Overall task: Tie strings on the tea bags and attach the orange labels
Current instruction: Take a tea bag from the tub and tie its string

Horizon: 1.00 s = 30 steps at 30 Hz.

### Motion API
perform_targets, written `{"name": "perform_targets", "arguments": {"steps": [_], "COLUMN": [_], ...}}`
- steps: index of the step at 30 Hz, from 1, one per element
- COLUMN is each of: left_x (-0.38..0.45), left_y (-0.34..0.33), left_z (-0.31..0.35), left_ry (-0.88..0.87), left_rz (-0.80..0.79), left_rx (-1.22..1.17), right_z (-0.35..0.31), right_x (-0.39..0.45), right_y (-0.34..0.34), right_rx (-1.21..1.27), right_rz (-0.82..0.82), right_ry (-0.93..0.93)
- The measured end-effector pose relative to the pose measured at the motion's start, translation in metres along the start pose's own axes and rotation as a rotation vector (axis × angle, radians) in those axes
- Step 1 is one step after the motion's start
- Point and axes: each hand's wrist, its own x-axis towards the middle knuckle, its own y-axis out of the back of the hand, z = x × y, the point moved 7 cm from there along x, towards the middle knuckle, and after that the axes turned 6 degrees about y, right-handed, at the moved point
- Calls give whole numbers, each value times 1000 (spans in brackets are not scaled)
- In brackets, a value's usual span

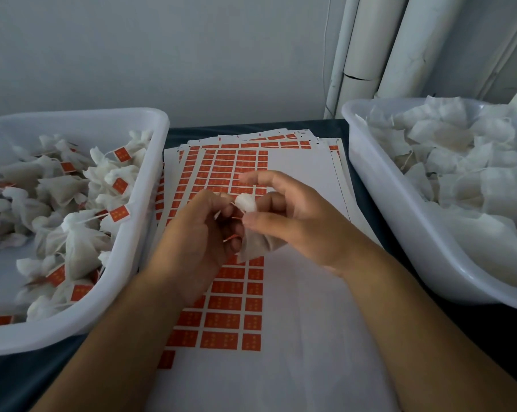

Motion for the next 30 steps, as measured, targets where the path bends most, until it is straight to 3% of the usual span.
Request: {"name": "perform_targets", "arguments": {"steps": [6, 11, 18, 25, 30], "left_x": [-2, 1, 0, -4, -6], "left_y": [-5, 1, -3, -12, -17], "left_z": [-3, -5, 7, 8, 9], "left_ry": [62, 107, 44, 41, 85], "left_rz": [-61, -20, -91, -168, -263], "left_rx": [-155, -239, -503, -462, -515], "right_z": [-9, -9, -13, -9, -10], "right_x": [-5, -3, -2, -1, -3], "right_y": [-4, -6, 4, 6, -12], "right_rx": [2, 0, -19, 13, 118], "right_rz": [-90, -85, -18, -13, -156], "right_ry": [75, 95, 138, 121, 114]}}
